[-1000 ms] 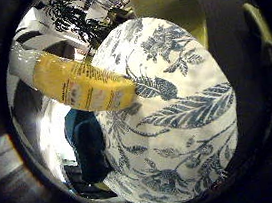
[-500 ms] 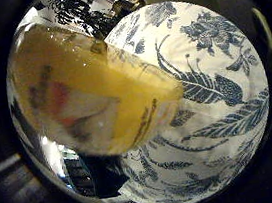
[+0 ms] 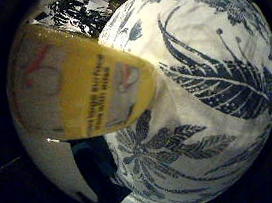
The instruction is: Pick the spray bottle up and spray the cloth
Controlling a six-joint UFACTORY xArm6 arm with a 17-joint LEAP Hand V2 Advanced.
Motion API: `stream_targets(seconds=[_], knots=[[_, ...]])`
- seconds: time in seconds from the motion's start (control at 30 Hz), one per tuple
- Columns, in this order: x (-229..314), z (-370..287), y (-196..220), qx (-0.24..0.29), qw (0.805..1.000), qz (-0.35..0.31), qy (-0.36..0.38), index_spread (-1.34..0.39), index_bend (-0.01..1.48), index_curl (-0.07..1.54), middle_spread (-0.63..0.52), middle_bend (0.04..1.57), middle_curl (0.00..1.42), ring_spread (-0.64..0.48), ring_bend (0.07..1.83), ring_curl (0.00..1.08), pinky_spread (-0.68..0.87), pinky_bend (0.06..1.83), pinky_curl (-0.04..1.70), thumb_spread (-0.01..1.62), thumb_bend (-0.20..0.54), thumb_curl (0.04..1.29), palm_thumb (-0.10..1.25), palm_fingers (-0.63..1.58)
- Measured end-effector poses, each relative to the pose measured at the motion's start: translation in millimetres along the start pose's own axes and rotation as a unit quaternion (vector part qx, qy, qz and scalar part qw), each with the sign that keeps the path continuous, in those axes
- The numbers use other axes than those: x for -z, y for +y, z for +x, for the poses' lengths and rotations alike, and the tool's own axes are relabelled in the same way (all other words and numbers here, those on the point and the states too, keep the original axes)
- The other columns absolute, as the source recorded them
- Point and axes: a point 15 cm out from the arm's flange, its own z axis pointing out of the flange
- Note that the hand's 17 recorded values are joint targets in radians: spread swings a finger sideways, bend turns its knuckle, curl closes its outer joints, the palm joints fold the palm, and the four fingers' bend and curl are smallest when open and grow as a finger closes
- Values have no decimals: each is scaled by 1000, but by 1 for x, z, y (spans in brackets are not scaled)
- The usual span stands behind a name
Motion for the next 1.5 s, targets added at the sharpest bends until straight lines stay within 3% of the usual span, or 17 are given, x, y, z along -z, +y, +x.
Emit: stream_targets(seconds=[0.13, 0.33, 0.53, 0.93, 1.2, 1.33, 1.5], knots=[[-2, 0, 0, 4, 1000, -2, -2, -237, 943, 636, -83, 1136, 601, -156, 1278, 525, -279, 1226, 495, 885, -22, 420, 903, 1326], [-1, -24, -1, 41, 998, 6, -51, -192, 1130, 683, -71, 1264, 617, -155, 1405, 573, -198, 1319, 629, 844, -13, 473, 988, 1234], [-4, -56, -21, 78, 994, -13, -74, -173, 1161, 678, -61, 1313, 606, -151, 1440, 579, -160, 1304, 741, 814, -6, 584, 1126, 1202], [22, -106, -11, 113, 983, -143, -30, -173, 1176, 676, -60, 1349, 577, -148, 1465, 571, -155, 1182, 976, 821, -15, 718, 1113, 1190], [50, -155, -21, 129, 953, -268, 61, -173, 1173, 674, -65, 1350, 566, -149, 1469, 568, -153, 1108, 1101, 818, -14, 768, 1113, 1195], [56, -191, -30, 161, 936, -299, 91, -173, 1171, 673, -66, 1352, 566, -149, 1468, 567, -155, 1080, 1148, 819, -15, 782, 1110, 1198], [46, -220, -11, 167, 918, -341, 116, -173, 1168, 673, -66, 1350, 565, -149, 1466, 566, -159, 1053, 1192, 819, -15, 794, 1108, 1201]])
